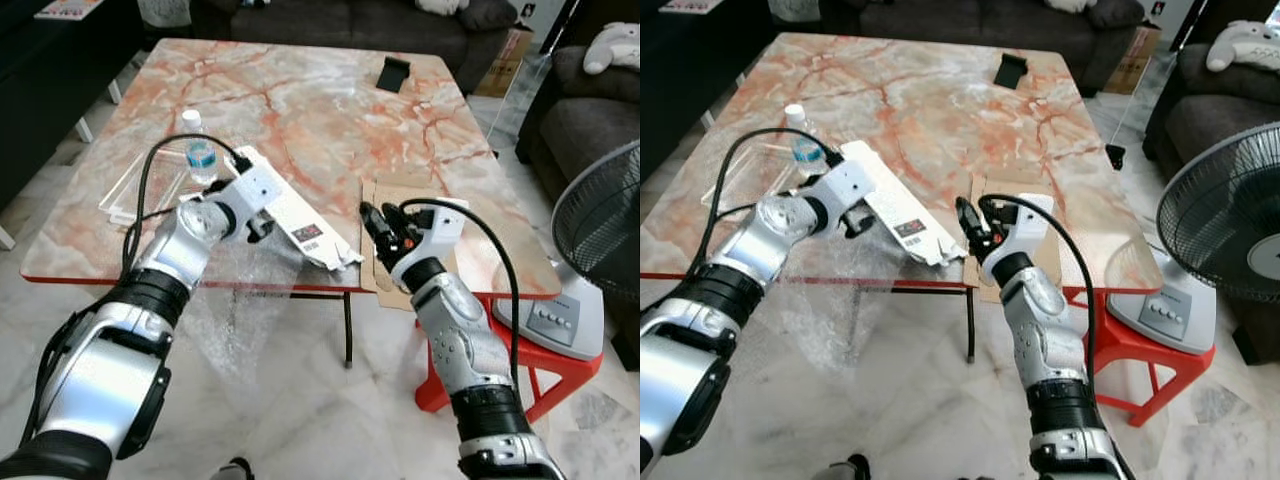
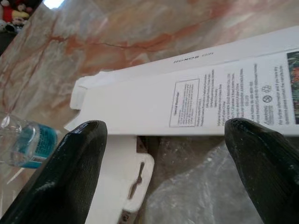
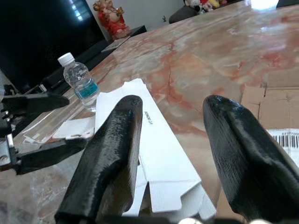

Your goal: Picking trash to rubbish bin

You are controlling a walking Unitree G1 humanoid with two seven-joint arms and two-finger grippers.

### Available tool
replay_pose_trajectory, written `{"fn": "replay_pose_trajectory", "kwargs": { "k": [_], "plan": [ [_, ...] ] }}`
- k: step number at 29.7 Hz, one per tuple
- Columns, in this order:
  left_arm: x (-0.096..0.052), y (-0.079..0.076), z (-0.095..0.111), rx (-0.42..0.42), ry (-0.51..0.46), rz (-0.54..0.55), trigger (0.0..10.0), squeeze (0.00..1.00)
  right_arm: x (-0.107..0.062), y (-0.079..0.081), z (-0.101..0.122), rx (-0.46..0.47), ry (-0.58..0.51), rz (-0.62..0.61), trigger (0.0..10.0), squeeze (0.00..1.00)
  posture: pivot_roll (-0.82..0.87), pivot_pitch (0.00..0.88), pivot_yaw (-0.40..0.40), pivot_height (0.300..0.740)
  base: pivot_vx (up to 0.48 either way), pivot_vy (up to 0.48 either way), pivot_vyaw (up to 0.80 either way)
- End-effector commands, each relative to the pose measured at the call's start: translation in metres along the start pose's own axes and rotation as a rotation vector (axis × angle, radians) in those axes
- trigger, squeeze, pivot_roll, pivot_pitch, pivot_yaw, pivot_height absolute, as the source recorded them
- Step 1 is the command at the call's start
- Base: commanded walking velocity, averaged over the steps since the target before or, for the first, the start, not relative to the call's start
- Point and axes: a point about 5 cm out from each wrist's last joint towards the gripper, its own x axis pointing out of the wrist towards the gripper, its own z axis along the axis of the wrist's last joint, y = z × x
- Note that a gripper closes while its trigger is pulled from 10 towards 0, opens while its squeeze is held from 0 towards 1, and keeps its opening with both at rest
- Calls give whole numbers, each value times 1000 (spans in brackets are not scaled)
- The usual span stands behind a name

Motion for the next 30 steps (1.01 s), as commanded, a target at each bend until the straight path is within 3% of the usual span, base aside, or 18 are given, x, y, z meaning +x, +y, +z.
{"fn": "replay_pose_trajectory", "kwargs": {
  "k": [1,12,18,30],
  "plan": [
    [-4,0,3,-36,-18,-22,10000,0,2,1,6,-5,-14,8,10000,0,-46,118,-112,740,0,0,0],
    [-12,-6,-2,-112,-39,-70,10000,0,5,2,8,-2,-14,15,10000,0,-42,101,-115,740,0,0,0],
    [-26,-6,-10,-122,17,-57,10000,0,4,-1,8,13,-8,14,10000,0,-39,95,-118,740,0,0,0],
    [-25,-20,-23,-172,79,-102,10000,0,5,1,7,20,2,29,10000,0,-38,85,-125,740,0,0,0]
  ]
}}
